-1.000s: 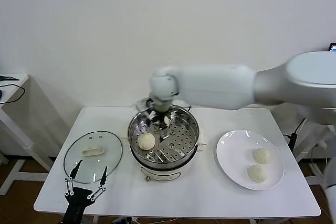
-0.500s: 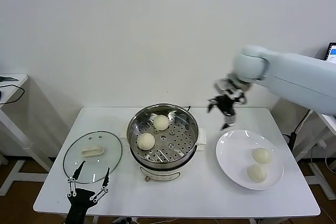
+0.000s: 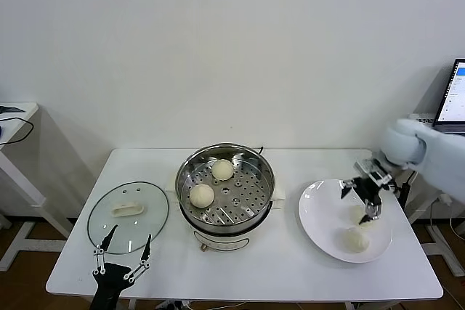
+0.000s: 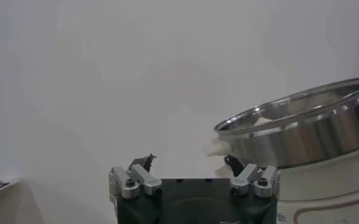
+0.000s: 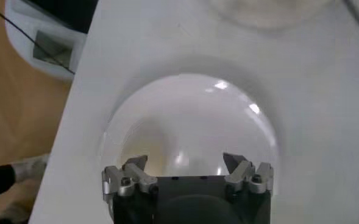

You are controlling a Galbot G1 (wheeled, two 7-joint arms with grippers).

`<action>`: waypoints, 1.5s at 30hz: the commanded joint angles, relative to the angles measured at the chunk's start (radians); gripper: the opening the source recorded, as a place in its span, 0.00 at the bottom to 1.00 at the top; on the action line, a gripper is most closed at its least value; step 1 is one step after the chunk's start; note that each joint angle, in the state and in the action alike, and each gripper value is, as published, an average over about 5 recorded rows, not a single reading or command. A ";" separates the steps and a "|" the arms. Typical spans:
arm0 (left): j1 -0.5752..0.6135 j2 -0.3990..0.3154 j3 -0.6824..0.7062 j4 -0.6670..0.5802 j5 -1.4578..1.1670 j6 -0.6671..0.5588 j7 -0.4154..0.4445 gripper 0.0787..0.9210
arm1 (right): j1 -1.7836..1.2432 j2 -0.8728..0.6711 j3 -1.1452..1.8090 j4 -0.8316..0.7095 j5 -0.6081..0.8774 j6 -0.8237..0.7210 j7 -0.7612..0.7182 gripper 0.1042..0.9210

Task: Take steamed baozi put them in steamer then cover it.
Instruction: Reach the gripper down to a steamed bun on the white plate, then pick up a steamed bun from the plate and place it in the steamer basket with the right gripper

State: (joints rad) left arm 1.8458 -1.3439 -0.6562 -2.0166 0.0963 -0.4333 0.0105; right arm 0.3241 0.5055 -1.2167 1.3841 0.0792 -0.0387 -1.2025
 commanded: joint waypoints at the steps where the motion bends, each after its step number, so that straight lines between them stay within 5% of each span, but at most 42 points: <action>1: 0.005 0.000 -0.004 0.003 0.001 -0.003 0.000 0.88 | -0.212 -0.032 0.110 -0.031 -0.075 0.008 0.046 0.88; 20: 0.000 -0.005 -0.012 0.007 0.003 -0.002 -0.001 0.88 | -0.271 0.017 0.161 -0.079 -0.108 0.004 0.047 0.88; 31: -0.002 -0.005 -0.016 0.005 0.002 -0.004 -0.002 0.88 | -0.212 0.007 0.206 -0.025 -0.120 0.012 0.015 0.69; 39: -0.004 -0.001 -0.014 0.007 0.001 -0.006 -0.002 0.88 | 0.115 0.087 0.218 0.034 -0.078 0.189 -0.089 0.68; 45: -0.001 -0.002 -0.002 0.004 0.004 -0.007 -0.001 0.88 | 0.413 0.328 0.070 0.019 0.010 0.377 -0.049 0.68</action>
State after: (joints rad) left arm 1.8418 -1.3462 -0.6654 -2.0093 0.0980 -0.4385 0.0087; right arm 0.3576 0.6059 -1.0411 1.3799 0.0103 0.1177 -1.2353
